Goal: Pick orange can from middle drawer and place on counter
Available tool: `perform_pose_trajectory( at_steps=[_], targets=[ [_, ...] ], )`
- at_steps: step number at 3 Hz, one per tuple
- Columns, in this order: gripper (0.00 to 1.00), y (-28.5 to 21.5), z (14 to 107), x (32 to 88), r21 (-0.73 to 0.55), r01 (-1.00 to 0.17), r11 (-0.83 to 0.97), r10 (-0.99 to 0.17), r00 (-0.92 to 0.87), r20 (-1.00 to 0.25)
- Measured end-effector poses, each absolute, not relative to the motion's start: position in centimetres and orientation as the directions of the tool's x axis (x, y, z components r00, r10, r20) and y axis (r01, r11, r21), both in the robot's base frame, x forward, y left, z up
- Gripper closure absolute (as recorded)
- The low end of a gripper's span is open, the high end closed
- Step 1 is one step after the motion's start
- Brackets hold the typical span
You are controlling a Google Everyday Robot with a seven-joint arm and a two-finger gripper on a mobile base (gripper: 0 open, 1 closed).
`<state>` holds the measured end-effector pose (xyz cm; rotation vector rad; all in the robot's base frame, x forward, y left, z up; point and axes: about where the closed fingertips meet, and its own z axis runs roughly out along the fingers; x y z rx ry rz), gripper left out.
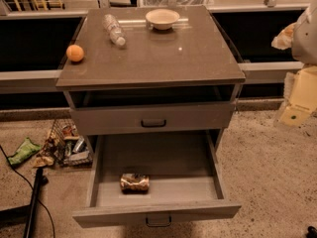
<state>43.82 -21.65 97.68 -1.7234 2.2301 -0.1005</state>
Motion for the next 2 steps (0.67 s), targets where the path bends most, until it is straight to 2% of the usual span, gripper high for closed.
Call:
perform_pose_trajectory(
  at_steps=[2],
  targets=[
    [0.00, -20.3, 95.8, 44.4, -0.236, -0.936, 0.261, -0.953, -0.210, -0.219]
  ],
)
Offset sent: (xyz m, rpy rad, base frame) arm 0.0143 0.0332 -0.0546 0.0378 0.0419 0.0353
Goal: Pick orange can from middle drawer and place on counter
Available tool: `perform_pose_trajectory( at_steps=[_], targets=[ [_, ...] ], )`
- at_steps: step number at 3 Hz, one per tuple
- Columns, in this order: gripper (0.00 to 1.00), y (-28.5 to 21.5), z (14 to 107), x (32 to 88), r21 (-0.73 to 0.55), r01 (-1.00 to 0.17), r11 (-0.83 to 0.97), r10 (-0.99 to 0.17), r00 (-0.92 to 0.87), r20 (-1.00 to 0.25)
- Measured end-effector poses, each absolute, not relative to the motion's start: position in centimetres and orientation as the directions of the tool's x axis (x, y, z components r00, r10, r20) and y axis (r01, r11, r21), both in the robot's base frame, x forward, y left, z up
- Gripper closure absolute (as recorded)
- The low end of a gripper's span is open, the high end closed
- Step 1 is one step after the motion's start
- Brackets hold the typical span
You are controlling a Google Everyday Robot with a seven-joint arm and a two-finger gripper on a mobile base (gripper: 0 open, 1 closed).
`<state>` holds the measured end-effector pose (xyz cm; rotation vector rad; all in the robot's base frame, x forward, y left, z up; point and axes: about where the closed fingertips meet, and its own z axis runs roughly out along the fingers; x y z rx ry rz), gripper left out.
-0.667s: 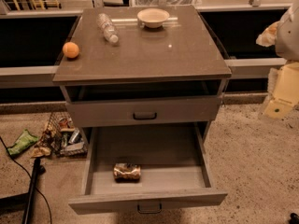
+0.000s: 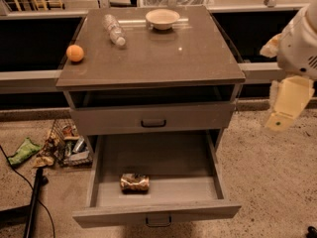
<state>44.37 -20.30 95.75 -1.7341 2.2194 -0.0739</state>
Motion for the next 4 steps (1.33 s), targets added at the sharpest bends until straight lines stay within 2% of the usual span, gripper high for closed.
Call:
perform_pose_trajectory(
  at_steps=[2, 4],
  targets=[
    [0.00, -18.9, 92.9, 44.9, -0.223, -0.934, 0.278, -0.941, -0.218, -0.259],
    [0.00, -15.5, 84.1, 44.7, -0.173, -0.953, 0.248, -0.930, -0.184, -0.318]
  ],
)
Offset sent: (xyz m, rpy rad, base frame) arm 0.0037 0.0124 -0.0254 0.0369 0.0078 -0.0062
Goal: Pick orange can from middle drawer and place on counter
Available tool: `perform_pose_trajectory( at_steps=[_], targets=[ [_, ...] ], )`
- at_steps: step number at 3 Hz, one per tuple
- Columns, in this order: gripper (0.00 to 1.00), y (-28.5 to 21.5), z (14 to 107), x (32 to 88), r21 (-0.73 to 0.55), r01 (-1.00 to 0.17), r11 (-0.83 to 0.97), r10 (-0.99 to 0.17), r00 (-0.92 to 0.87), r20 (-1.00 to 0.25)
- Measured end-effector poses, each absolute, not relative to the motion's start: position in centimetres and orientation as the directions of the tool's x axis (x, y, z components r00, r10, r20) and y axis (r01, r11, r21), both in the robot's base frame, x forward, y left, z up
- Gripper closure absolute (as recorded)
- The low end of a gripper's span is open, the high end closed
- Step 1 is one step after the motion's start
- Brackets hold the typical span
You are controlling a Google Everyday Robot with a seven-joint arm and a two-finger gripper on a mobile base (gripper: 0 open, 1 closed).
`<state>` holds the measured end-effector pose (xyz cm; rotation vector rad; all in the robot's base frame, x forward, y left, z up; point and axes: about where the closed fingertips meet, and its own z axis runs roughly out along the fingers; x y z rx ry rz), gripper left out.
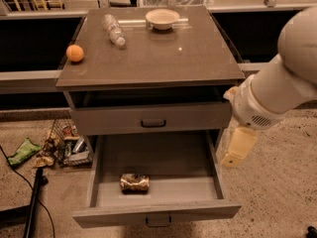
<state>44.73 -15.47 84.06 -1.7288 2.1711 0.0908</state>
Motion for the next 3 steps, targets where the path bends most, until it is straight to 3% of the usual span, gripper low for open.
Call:
perform_pose_trajectory(
  at_steps=[2, 3],
  targets=[
    [0.00, -10.6, 74.9, 45.8, -0.115, -0.968, 0.222, -0.896, -0.156, -0.415],
    [0.00, -10.5, 74.6, 45.8, -0.109, -0.969, 0.222, -0.893, -0.157, -0.422]
  ],
)
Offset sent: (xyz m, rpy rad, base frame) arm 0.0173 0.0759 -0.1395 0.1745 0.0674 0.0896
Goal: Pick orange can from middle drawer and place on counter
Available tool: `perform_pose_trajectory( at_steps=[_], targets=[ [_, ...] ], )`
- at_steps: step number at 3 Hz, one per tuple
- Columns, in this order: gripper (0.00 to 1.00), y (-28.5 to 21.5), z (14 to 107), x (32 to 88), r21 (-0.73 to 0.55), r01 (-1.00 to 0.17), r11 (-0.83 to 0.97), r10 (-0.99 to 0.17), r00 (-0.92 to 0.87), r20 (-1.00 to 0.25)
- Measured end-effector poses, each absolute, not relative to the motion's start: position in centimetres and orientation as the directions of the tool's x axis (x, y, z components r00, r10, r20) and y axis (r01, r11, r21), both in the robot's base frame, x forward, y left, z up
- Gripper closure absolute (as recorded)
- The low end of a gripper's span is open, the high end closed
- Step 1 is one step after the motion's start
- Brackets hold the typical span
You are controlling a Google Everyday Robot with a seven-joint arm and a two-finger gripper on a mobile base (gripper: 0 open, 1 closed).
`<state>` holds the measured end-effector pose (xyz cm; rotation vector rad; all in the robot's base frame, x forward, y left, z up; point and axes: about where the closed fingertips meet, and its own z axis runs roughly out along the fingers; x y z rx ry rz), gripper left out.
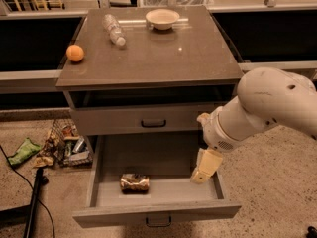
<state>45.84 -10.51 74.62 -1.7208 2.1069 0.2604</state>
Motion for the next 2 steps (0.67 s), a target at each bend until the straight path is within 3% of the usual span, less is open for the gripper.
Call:
perform_pose_trajectory(
  at_steps=[2],
  targets=[
    [0.00, -7.4, 63.9, 49.7, -0.044, -0.954, 0.298, -0.859, -0.247, -0.449]
  ],
)
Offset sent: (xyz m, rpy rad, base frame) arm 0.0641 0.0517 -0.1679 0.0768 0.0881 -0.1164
